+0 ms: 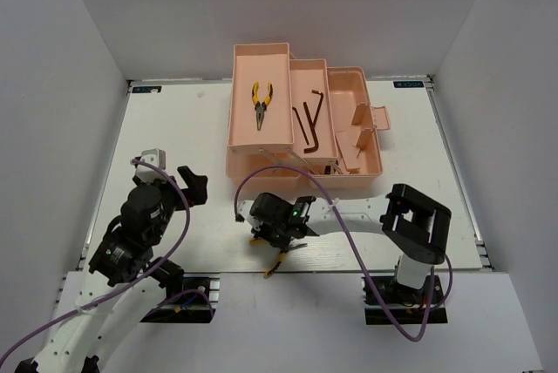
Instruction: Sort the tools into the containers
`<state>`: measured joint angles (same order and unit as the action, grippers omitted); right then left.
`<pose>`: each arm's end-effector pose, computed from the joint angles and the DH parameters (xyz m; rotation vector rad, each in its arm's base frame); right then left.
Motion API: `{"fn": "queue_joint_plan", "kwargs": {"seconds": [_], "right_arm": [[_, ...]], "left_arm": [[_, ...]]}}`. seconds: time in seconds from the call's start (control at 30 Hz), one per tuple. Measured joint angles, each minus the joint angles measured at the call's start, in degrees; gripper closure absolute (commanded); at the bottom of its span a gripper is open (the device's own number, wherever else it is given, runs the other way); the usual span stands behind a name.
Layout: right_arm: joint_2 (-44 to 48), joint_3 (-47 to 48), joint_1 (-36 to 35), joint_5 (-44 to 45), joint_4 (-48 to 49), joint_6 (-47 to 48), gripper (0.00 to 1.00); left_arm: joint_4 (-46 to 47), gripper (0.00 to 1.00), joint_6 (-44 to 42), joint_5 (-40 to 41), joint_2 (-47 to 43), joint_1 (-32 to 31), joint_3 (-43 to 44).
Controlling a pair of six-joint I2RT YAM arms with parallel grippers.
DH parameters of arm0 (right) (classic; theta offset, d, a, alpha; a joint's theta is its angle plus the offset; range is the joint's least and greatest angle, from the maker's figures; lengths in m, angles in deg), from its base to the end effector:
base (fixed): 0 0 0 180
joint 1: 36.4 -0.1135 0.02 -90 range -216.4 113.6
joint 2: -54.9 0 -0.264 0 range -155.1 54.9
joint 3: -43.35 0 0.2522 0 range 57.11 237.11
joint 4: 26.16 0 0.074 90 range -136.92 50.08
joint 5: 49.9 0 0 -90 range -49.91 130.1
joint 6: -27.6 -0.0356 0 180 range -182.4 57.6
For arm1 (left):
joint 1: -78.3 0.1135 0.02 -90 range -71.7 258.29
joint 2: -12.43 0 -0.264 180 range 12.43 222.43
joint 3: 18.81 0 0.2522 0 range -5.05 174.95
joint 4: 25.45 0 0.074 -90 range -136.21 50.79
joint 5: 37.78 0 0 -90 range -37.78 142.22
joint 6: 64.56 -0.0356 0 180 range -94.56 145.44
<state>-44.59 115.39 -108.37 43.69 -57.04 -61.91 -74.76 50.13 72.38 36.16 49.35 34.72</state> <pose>0.1089 0.3272 0.1644 -1.5374 2.1378 0.3693 0.0921 -0.0369 0.3092 -0.1667 1.8937 -0.3021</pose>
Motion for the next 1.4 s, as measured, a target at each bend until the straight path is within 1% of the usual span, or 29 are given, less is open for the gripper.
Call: {"fn": "queue_joint_plan", "kwargs": {"seconds": [0.1,0.2,0.33,0.4,0.47,0.53,0.6,0.77,0.9,1.03,1.17,1.4], "right_arm": [[-0.13,2.27,1.11,-5.99,-6.05,5.05,1.00],[-0.07,9.07,2.16,-13.57,-17.22,10.54,1.00],[0.02,25.27,3.23,-21.20,-27.91,15.34,1.00],[0.24,33.86,3.87,-23.39,-30.10,16.70,1.00],[0.31,40.92,4.70,-23.87,-31.50,17.40,1.00],[0.39,47.28,5.75,-21.53,-32.26,17.75,1.00],[0.66,50.45,6.64,-16.98,-31.01,17.70,1.00],[0.39,51.47,10.51,-2.91,-23.67,17.68,1.00],[-3.13,56.63,16.61,6.67,-16.06,15.39,1.00],[-6.27,60.13,22.64,13.14,-8.04,12.48,1.00],[-8.63,61.22,27.15,13.94,-5.40,8.55,1.00],[-13.77,61.33,32.37,6.91,-6.69,-0.09,1.00]], "left_arm": [[0.02,0.04,0.00,0.17,-0.35,0.00,-0.02],[0.02,0.04,0.00,0.44,-0.44,0.00,-0.02],[0.02,0.04,0.39,0.90,-0.42,0.00,-0.02],[0.00,0.04,0.68,1.38,-0.44,0.00,-0.02],[-0.02,0.04,0.85,1.75,-0.57,0.00,-0.02],[0.00,0.04,0.90,2.05,-0.96,0.00,-0.02],[0.02,0.04,1.01,2.40,-1.44,0.00,-0.02],[0.04,0.04,1.36,3.23,-1.73,0.00,-0.15],[-0.02,0.04,1.46,3.41,-1.73,0.00,-0.81],[0.02,0.04,1.51,3.41,-1.73,0.00,-0.90],[0.00,0.04,1.53,3.43,-1.70,0.00,-0.90],[0.00,0.04,1.55,3.43,-1.46,0.00,-0.90]]}}
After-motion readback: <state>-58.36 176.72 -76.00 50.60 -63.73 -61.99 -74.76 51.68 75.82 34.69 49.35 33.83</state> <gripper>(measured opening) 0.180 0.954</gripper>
